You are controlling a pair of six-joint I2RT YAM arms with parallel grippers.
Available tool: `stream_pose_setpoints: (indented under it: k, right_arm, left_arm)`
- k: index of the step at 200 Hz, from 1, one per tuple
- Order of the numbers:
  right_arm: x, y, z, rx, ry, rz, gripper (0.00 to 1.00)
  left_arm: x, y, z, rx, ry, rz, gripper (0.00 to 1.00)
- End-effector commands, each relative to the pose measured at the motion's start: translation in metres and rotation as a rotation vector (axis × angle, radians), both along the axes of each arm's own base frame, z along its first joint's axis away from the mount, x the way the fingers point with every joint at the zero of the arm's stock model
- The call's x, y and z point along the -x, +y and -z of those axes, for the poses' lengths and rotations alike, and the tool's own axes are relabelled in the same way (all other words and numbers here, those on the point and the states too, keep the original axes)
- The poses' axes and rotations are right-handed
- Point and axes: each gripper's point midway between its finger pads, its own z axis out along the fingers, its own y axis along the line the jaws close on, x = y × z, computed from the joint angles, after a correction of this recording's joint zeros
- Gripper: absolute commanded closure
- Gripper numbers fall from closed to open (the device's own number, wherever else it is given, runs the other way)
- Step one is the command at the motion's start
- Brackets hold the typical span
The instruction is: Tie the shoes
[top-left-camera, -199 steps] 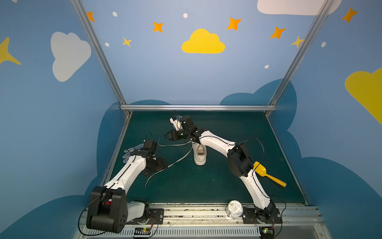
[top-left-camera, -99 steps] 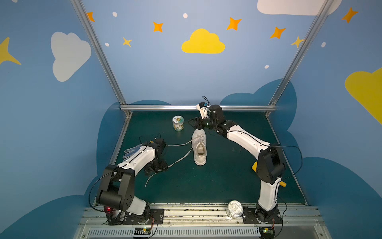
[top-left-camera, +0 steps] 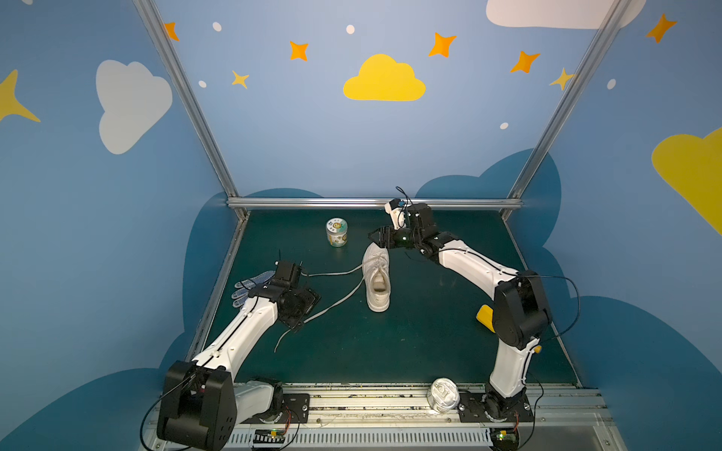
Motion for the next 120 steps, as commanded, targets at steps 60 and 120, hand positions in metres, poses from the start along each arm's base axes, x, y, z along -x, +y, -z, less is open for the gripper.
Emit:
stream_pose_setpoints:
  k: [60, 120]
  right_arm:
    - [0.014, -0.038, -0.048, -0.005, -0.122, 0.078, 0.36]
    - [0.010, -0.054, -0.042, 0.024, -0.096, 0.106, 0.36]
  left_arm:
    - [0.029, 0.021, 0.016, 0.049, 0.240, -0.628, 0.33]
    - [0.025, 0.036, 0.032, -0.004, 0.260, -0.770, 0.46]
